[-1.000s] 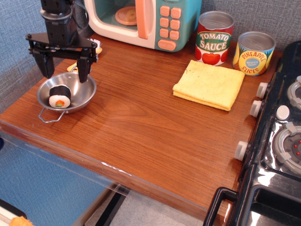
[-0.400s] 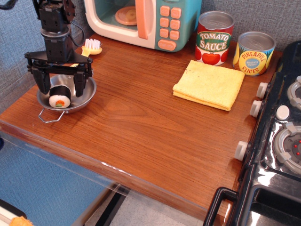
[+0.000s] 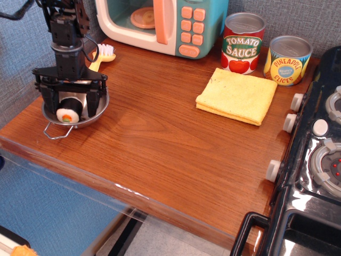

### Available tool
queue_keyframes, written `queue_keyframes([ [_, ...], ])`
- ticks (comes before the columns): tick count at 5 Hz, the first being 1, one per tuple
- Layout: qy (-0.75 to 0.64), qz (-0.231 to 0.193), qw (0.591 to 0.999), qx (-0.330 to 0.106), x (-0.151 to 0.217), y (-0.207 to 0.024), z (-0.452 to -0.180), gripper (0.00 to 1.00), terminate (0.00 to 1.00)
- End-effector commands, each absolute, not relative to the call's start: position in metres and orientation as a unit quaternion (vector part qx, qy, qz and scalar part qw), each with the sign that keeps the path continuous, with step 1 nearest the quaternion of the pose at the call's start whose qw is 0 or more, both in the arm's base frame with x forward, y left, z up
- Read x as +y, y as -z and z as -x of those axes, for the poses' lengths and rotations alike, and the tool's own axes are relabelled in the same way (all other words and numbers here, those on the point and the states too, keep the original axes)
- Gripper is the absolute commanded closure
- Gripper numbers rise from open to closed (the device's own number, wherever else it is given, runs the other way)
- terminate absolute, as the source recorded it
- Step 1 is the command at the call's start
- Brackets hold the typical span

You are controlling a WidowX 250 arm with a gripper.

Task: Move the sushi roll between the brush and towel

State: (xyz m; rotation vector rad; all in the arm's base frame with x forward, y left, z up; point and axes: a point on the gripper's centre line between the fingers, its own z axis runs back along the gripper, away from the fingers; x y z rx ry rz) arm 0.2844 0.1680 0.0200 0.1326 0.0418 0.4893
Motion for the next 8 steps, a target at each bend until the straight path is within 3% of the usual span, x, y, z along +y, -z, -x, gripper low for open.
queue_keyframes([
  [1, -0.239, -0.063, 0.969, -0.004, 0.167, -0.034, -0.288, 1.0, 0.0],
  [3, -0.209, -0.044, 0.972, -0.096, 0.14, -0.108, -0.307, 1.0, 0.0],
  [4, -0.157, -0.016, 0.978, -0.138, 0.102, -0.141, -0.33, 1.0, 0.0],
  [6, -0.088, -0.002, 0.987, -0.134, 0.052, -0.138, -0.366, 1.0, 0.0],
  [8, -0.074, -0.017, 0.99, -0.12, 0.039, -0.115, -0.402, 1.0, 0.0],
])
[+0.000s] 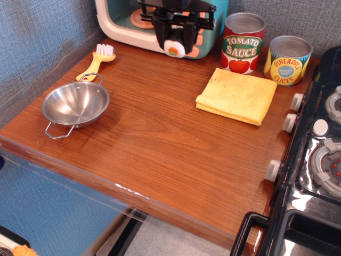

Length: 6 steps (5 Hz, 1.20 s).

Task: Move the sushi roll between the brush and towel

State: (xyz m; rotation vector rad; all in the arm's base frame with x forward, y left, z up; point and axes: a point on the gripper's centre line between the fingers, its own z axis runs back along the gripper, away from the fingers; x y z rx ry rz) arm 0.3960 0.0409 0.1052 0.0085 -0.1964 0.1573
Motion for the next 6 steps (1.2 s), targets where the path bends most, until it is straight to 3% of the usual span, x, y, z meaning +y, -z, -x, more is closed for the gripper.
queue_keyframes([
  [1, -0.078, -0.044, 0.99, -0.106, 0.046, -0.1, -0.411, 1.0, 0.0],
  [2, -0.101, -0.069, 0.988, -0.096, 0.066, -0.093, -0.411, 1.0, 0.0],
  [4, -0.127, -0.074, 0.988, -0.054, 0.088, -0.066, -0.403, 1.0, 0.0],
  [5, -0.142, -0.069, 0.987, -0.015, 0.093, -0.048, -0.404, 0.0, 0.0],
  [6, -0.139, -0.056, 0.988, -0.021, 0.092, -0.052, -0.405, 0.0, 0.0],
])
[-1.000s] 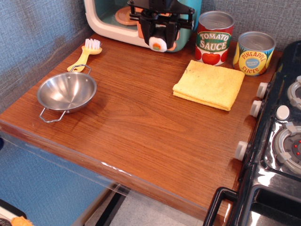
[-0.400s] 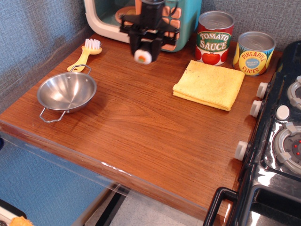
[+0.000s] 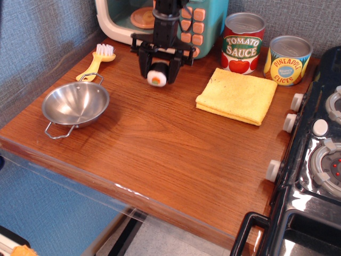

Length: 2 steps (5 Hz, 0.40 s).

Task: Move the sushi roll between the brush and towel

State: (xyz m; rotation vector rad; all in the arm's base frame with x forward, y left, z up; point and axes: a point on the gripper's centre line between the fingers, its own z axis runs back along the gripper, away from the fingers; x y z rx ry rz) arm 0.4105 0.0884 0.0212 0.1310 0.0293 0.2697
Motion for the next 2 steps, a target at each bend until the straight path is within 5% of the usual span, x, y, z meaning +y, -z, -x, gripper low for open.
queue_keyframes([
  [1, -0.117, -0.051, 0.99, -0.057, 0.085, -0.079, -0.404, 0.0, 0.0],
  [2, -0.104, -0.046, 0.987, -0.117, 0.081, -0.124, -0.39, 0.0, 0.0],
])
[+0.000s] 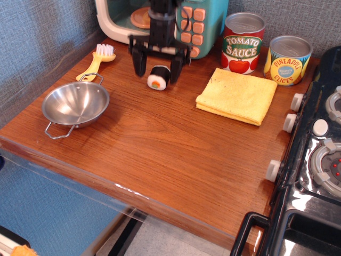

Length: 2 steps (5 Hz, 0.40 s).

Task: Move the sushi roll between the brush and towel

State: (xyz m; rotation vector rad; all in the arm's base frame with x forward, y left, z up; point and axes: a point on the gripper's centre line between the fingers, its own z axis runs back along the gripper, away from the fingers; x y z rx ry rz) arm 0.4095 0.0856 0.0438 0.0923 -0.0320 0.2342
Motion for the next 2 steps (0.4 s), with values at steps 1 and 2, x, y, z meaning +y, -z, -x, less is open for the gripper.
queue_keyframes([
  [1, -0.099, -0.026, 0.983, -0.15, 0.082, -0.152, -0.364, 0.0, 0.0],
  [2, -0.092, -0.025, 0.984, -0.148, 0.082, -0.153, -0.343, 0.0, 0.0],
])
